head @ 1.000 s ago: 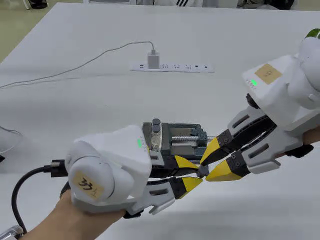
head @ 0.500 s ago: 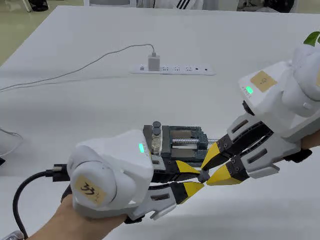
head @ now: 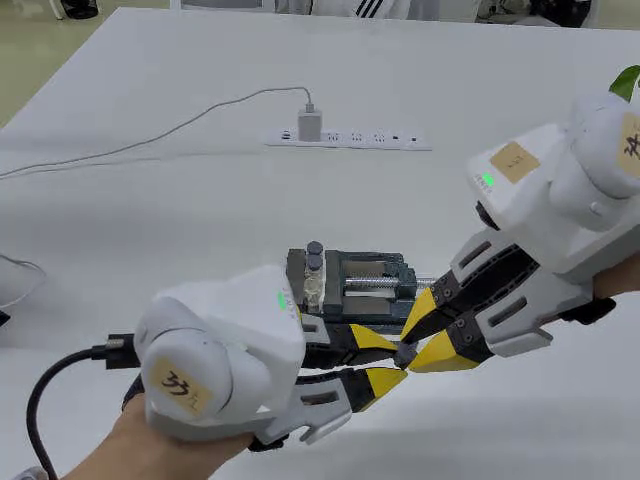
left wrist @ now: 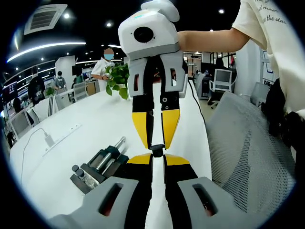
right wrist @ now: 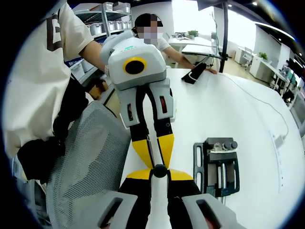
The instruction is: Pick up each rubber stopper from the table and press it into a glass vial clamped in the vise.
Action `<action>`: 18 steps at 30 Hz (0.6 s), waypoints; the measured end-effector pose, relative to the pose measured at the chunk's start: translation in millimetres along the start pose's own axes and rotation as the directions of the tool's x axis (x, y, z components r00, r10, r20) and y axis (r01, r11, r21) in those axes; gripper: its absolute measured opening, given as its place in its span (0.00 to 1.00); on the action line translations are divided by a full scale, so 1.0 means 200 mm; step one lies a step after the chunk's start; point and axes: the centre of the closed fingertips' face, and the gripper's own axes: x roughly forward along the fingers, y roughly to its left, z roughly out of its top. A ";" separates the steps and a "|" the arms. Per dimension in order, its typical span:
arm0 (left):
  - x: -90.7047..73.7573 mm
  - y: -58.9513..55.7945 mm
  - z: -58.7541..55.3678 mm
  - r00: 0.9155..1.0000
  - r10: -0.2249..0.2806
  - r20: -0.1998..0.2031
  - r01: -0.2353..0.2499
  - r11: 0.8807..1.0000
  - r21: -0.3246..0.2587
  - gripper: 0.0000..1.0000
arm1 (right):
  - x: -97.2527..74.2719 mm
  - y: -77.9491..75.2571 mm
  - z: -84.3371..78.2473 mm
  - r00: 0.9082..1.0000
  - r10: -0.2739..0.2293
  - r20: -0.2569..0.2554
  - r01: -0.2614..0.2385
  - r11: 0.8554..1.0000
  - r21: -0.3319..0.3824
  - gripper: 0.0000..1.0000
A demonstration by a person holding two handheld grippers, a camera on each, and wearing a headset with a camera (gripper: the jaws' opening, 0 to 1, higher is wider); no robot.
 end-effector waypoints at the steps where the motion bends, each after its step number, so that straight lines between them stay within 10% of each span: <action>1: 0.00 0.00 0.00 1.000 0.002 0.001 -0.002 1.000 0.001 0.05 | 0.00 0.00 0.00 1.000 -0.001 -0.002 0.001 1.000 -0.003 0.07; 18: -0.08 0.14 -0.17 0.985 0.168 -0.034 -0.171 0.980 -0.102 0.40 | 0.04 -0.16 -0.05 0.996 -0.084 -0.037 0.083 0.996 -0.025 0.07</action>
